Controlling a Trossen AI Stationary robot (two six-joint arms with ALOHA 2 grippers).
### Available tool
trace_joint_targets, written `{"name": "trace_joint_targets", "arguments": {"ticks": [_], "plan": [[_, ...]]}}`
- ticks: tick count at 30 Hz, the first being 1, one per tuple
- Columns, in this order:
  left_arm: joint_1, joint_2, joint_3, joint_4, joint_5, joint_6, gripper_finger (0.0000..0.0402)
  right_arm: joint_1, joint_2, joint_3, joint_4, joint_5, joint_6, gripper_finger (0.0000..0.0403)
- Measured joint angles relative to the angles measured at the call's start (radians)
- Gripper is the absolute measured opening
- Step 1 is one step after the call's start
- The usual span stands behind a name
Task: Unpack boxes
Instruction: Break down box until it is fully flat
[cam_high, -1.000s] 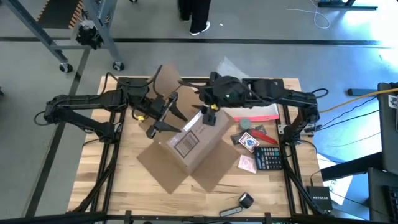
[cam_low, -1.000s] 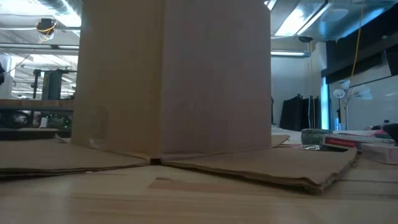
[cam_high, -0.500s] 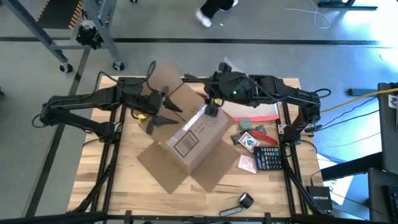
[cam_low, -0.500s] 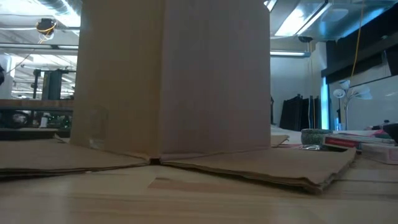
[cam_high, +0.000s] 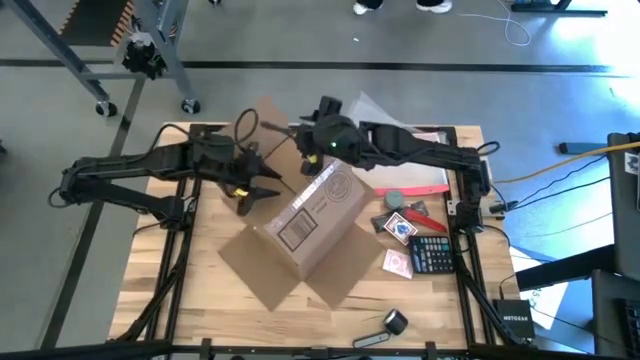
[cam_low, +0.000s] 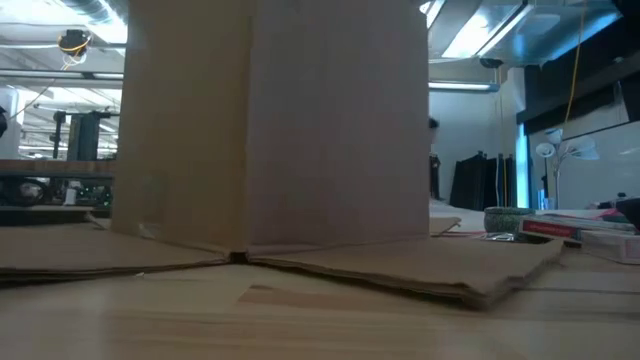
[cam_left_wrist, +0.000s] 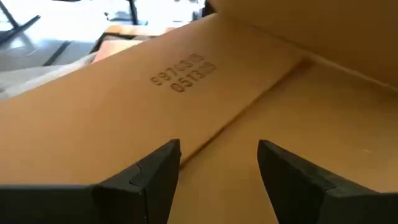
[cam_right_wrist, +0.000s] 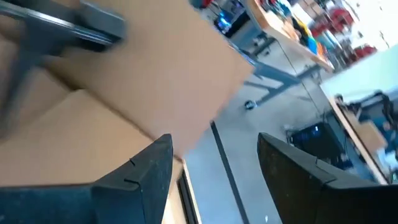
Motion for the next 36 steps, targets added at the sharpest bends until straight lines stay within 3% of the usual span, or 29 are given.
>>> {"name": "trace_joint_targets", "arguments": {"ticks": [11,14,20,23,26,36], "plan": [[0.053,0.0,-0.012,-0.002,-0.063,-0.007,0.0209,0.078,-0.027,0.0,-0.12,-0.03,-0.018,0.0225],[0.064,0.0,-0.012,-0.008,-0.063,-0.008,0.0209,0.13,-0.041,0.001,-0.205,-0.059,0.078,0.0225],[0.068,0.0,-0.012,-0.005,-0.063,-0.011,0.0209,0.236,-0.05,0.0,-0.334,-0.25,0.369,0.0225],[0.068,0.0,-0.012,-0.002,-0.063,-0.011,0.0209,0.29,-0.045,-0.024,-0.371,-0.258,0.478,0.0225],[0.068,0.0,-0.012,-0.002,-0.064,-0.01,0.0209,0.346,-0.042,-0.084,-0.364,-0.209,0.534,0.0225],[0.068,0.0,-0.012,0.002,-0.065,-0.008,0.0209,0.508,-0.045,-0.289,-0.254,0.266,0.716,0.0225]]}}
